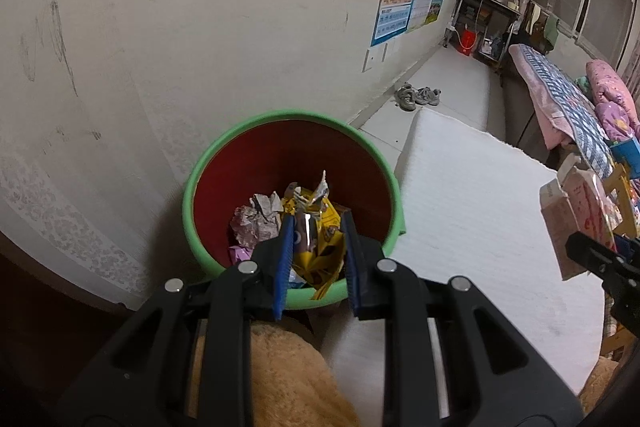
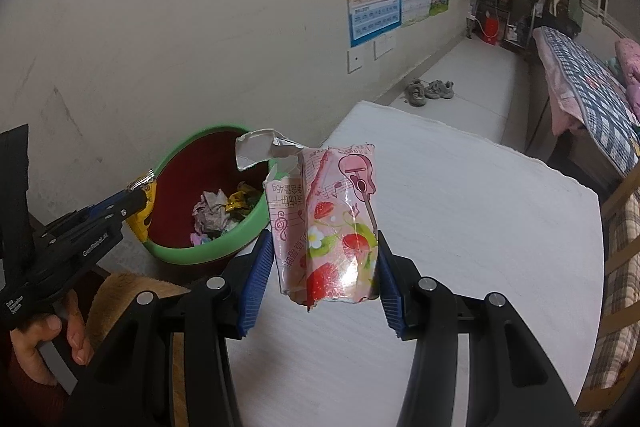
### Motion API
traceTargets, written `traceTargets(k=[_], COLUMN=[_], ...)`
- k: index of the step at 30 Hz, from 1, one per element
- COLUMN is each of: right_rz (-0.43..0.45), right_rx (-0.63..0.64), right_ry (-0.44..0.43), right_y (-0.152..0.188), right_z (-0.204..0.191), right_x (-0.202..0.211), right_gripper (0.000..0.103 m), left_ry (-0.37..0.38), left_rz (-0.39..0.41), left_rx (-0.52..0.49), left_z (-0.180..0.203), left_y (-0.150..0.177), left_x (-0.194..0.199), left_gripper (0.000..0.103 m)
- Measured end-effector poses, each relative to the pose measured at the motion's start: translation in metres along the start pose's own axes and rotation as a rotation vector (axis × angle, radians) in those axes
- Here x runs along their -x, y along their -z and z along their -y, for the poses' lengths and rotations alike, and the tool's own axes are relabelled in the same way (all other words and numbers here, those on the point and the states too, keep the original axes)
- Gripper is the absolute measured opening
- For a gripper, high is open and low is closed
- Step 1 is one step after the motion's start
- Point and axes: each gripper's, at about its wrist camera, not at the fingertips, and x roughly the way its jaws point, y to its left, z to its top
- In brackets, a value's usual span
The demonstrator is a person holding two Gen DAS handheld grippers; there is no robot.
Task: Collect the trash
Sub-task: 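Carry the strawberry packet and yellow packet over the bin with both grippers, then open the left gripper then the right to drop both packets into the bin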
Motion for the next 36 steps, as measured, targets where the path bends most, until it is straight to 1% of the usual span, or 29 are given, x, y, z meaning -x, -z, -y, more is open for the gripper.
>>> traceTargets(k=[3,6,12,18,23,28,36], right_rz=[-0.011,-0.028,-0.047,-0.050,-0.058,-0.065,-0.085], right_rx=[0.014,0.004,0.010,0.047,0.059,0.071,0.071], right_ry=[-0.017,-0.052,-0.127,-0.176,-0.191,-0.195,-0.198], right_y=[-0.001,-0.006,-0.027,-0.051,-0.064,-0.075,-0.080], right_z=[-0.006,-0.010,-0.026,-0.052,-0.065,-0.076,-0.083], right_x=[-0.005,-0.012,-0.024,-0.040,-0.054,-0.069,-0.087], right_gripper=[0.048,0.048,0.048,0.049,0.049,0.049,0.049], left_ry=[-0.003,-0.013,-0.023,-0.027,-0.025,-0.021,-0.033], left_rz=[-0.001,-0.004,-0.042,-0.053,-0.059,-0.073,-0.111], left_rx=[0.012,0.018,0.039,0.061,0.073,0.093,0.107], left_z=[-0.007,-0.013,-0.024,-0.036,-0.042,-0.047,-0.052], left_y=[-0.002,-0.003,-0.008,-0.010,-0.016,-0.015,-0.019], left_x=[-0.004,-0.008,-0.022,-0.031,-0.041,-0.048,-0.062], left_gripper=[0.022,0.022,0.022,0.022,0.022,0.022,0.023])
